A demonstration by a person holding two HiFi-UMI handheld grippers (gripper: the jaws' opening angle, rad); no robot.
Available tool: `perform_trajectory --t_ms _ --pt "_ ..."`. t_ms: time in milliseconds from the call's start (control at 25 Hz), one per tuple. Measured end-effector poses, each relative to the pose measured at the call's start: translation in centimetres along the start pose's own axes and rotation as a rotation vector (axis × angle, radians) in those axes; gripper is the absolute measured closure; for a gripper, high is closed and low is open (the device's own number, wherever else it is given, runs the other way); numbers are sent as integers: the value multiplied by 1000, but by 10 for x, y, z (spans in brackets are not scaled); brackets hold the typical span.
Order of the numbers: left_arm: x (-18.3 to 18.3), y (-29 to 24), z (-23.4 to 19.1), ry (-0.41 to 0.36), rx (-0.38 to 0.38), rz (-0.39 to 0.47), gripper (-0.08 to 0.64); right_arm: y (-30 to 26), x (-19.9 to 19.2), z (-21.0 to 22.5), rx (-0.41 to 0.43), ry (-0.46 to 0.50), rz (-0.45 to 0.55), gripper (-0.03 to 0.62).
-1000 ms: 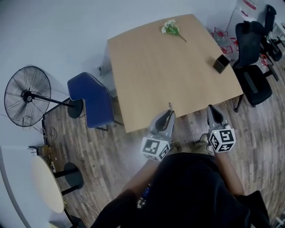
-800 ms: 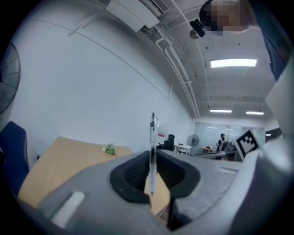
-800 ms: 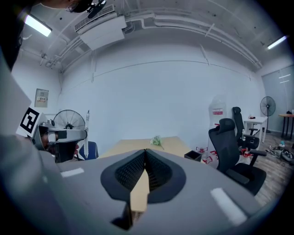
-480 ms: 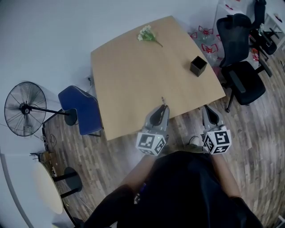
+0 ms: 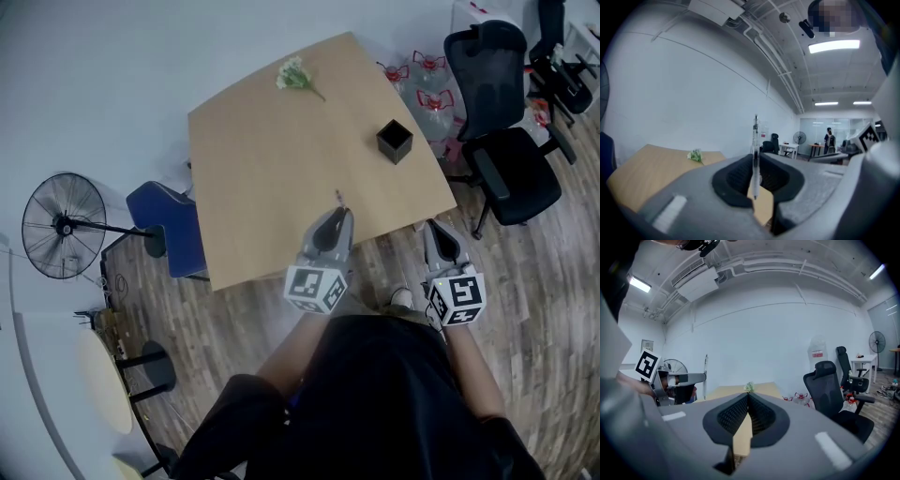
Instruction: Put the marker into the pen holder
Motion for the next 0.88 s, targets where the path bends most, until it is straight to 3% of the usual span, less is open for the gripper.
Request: perform_trajectory --t_ms 440,600,760,880 --pt "-9 -103 12 -65 -114 -55 514 -12 -5 45 -39 -90 -23 592" --pt "-15 -145 7 -55 -153 -68 514 -29 1 56 -42 -123 -32 592" --pt "-21 -183 -11 -48 -166 -85 514 -54 13 68 -56 -78 -31 592" --pt "-22 -211 -26 -87 -161 -81 514 -73 18 83 -85 -71 -31 592"
Point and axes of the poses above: the fingertips, and each gripper's own axes: y backward along the fingers, z to its right, x out of its top, the point moved 7 cm from there along y, backward along the fingers
